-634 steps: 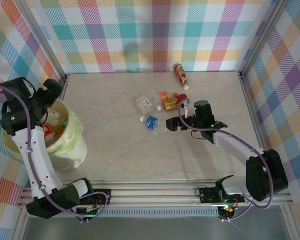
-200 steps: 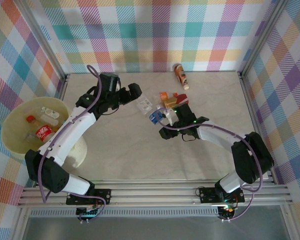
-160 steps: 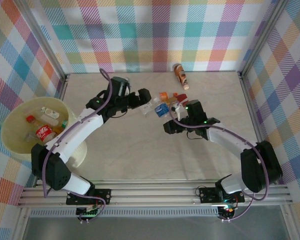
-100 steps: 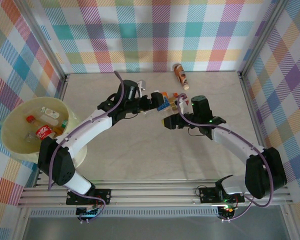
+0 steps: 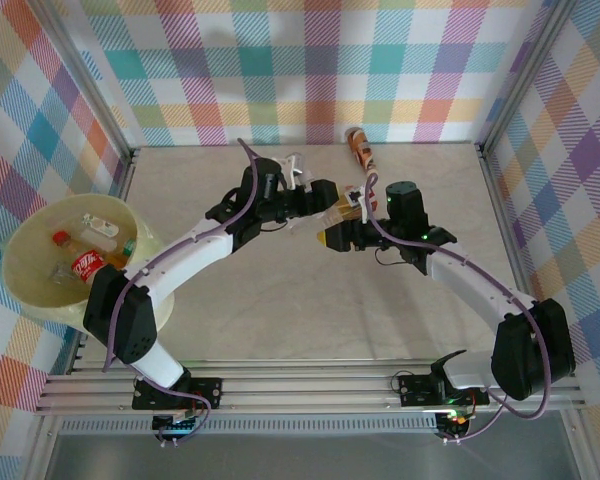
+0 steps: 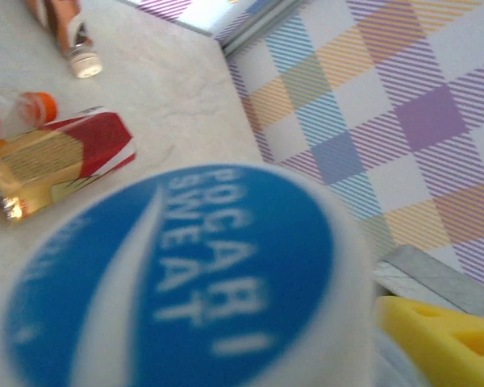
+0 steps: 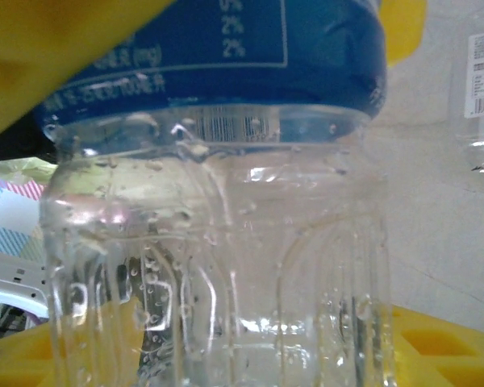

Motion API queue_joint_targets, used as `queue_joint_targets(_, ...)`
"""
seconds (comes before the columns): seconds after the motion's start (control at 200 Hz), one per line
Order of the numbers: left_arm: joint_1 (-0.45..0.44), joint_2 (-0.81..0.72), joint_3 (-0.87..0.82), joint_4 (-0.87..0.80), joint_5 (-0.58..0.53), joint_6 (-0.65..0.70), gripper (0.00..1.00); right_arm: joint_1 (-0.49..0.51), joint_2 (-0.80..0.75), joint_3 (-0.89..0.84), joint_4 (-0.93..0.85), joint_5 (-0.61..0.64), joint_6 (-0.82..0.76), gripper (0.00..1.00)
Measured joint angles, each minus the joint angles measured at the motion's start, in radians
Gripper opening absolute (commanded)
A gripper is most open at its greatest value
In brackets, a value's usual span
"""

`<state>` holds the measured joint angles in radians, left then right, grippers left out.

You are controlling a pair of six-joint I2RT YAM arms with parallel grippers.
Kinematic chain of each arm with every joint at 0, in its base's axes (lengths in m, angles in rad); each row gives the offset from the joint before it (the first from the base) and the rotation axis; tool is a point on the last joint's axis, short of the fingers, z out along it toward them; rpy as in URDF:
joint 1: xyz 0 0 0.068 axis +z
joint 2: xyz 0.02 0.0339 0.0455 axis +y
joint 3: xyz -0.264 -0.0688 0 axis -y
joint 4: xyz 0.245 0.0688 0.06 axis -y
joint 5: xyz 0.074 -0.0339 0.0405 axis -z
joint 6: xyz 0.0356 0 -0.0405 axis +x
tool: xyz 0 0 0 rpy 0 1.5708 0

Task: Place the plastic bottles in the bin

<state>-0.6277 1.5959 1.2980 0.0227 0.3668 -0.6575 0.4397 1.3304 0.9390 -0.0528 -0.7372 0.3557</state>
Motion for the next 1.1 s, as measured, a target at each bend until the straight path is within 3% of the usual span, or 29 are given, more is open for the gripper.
queue_joint_targets(0.24,0.000,-0.021,-0.047,0.089,0.043,-0.013,0.57,0.004,0.000,0.000,0.008,-0.021,0.034,0.58)
queue_joint_targets(0.63,0.000,-0.064,-0.060,0.071,0.024,0.039,0.50,0.006,0.000,0.056,0.000,-0.040,0.035,1.00)
queue_joint_targets(1.1,0.000,-0.081,-0.056,-0.084,-0.156,0.102,0.47,0.006,-0.075,0.056,-0.137,0.190,-0.058,1.00)
